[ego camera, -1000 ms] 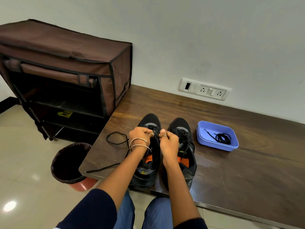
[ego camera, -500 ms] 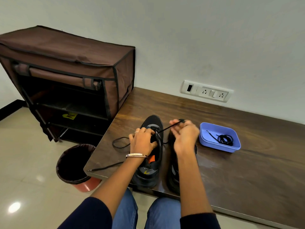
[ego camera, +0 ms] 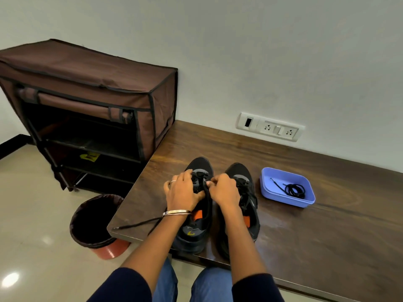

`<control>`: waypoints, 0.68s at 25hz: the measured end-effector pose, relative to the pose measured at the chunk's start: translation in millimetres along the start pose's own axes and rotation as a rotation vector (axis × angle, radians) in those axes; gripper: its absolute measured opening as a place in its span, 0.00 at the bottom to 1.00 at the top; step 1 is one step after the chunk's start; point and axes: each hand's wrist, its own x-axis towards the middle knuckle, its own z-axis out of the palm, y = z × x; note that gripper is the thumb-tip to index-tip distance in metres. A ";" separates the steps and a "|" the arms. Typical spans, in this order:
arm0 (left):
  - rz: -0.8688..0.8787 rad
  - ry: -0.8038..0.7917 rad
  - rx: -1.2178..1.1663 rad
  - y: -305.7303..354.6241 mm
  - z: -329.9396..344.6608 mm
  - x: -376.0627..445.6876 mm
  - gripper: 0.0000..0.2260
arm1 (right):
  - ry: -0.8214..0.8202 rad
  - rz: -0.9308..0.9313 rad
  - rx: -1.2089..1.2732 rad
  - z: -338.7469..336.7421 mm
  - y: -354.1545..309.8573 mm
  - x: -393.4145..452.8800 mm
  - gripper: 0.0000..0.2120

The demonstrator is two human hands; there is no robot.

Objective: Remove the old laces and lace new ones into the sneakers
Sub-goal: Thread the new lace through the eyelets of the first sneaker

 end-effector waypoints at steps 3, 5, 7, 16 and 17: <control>-0.028 0.009 -0.043 -3.5 1.1 1.5 0.40 | 0.080 0.023 0.110 7.2 2.8 0.1 0.10; -0.057 -0.008 -0.089 -5.6 1.2 2.4 0.44 | 0.188 0.027 0.373 -9.7 -3.6 -8.8 0.13; -0.077 -0.007 -0.124 -6.4 2.6 1.5 0.47 | 0.407 0.067 0.748 -34.8 -7.5 -16.2 0.09; -0.093 -0.007 -0.269 -9.1 2.9 4.4 0.49 | 0.612 -0.041 -0.175 -37.4 -6.2 -18.7 0.21; -0.084 -0.004 -0.291 -9.4 2.8 4.9 0.50 | 0.494 -0.158 -0.250 -27.7 -7.6 -13.9 0.19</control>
